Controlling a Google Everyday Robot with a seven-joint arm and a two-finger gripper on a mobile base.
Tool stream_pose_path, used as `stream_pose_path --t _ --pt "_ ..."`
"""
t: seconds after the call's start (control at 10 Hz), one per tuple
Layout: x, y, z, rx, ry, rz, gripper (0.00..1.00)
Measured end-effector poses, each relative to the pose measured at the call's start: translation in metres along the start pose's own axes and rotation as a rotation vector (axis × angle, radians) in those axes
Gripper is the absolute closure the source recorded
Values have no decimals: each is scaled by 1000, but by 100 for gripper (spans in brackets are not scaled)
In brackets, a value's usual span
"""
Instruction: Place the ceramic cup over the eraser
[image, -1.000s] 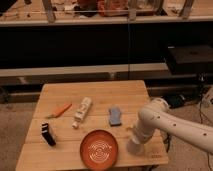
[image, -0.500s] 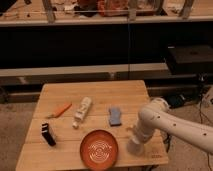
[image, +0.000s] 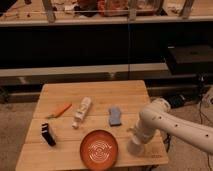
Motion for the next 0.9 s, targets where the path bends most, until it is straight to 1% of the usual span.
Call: stream_pose_path --t 0.5,0.6,0.8,0.9 --pt "-7 -1 -2 1 0 -19 20" --pt "-8 -1 -2 -1 3 -27 21" --pt "-12 0 0 -10 25 -42 37" --pt "-14 -2 0 -14 37 -47 49"
